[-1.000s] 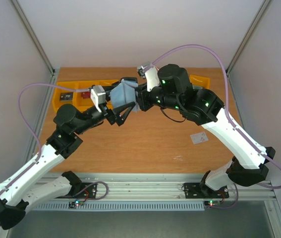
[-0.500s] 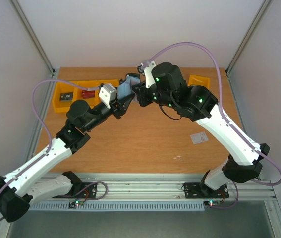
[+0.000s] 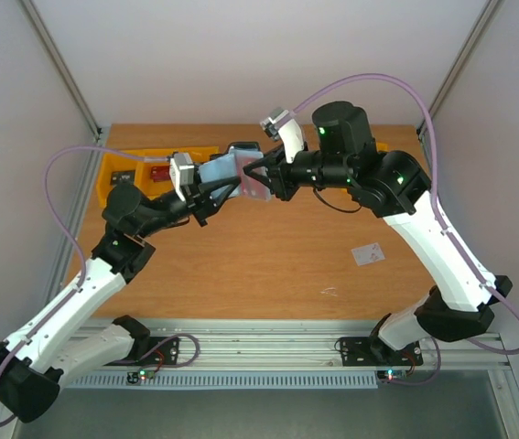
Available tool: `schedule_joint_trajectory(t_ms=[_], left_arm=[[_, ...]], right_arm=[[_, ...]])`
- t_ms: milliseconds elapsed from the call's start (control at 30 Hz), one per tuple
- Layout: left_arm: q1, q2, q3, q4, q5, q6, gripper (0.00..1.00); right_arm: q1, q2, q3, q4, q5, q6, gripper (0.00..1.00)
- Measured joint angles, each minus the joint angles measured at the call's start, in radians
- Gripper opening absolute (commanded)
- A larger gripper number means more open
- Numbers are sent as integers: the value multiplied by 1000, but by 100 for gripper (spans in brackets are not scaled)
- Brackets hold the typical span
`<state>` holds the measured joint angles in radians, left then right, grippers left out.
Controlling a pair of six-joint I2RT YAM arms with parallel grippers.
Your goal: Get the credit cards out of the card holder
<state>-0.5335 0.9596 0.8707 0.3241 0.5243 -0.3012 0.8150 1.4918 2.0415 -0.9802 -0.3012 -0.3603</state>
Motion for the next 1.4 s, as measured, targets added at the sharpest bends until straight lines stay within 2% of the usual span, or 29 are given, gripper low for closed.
schedule_joint_trajectory(t_ms=[33,100,133,233,300,367,467,700,900,1267,1400], left_arm=[[0,-5,-2,12,35,-15,2],[0,-18,-4,34,97,-39,0],[2,-25,-5,41,121,-44,0],[3,-39,-5,55,157,-58,0],[6,-43,-5,55,148,-60,0],[7,-43,-6,51,125,-62,0],[7,-43,-11,45,96,-65,0],[7,-45,-21,39,80,-65,0],[7,-53,-22,39,82,-62,0],[4,-54,-22,40,82,-61,0],[-3,-54,-22,40,90,-54,0]], right_arm=[[-7,-5,0,-2,-34,-13,1],[-16,-13,0,-4,-89,-35,4],[-20,-17,1,-6,-116,-47,11],[-26,-31,3,-19,-173,-81,40],[-32,-43,0,-31,-186,-86,51],[-46,-66,-14,-38,-184,-109,57],[-75,-95,-27,-47,-180,-113,57],[-92,-109,-40,-52,-135,-115,48],[-122,-111,-53,-53,-105,-113,49],[-121,-88,-51,-59,-147,-109,74],[-121,-53,-51,-51,-179,-97,78]])
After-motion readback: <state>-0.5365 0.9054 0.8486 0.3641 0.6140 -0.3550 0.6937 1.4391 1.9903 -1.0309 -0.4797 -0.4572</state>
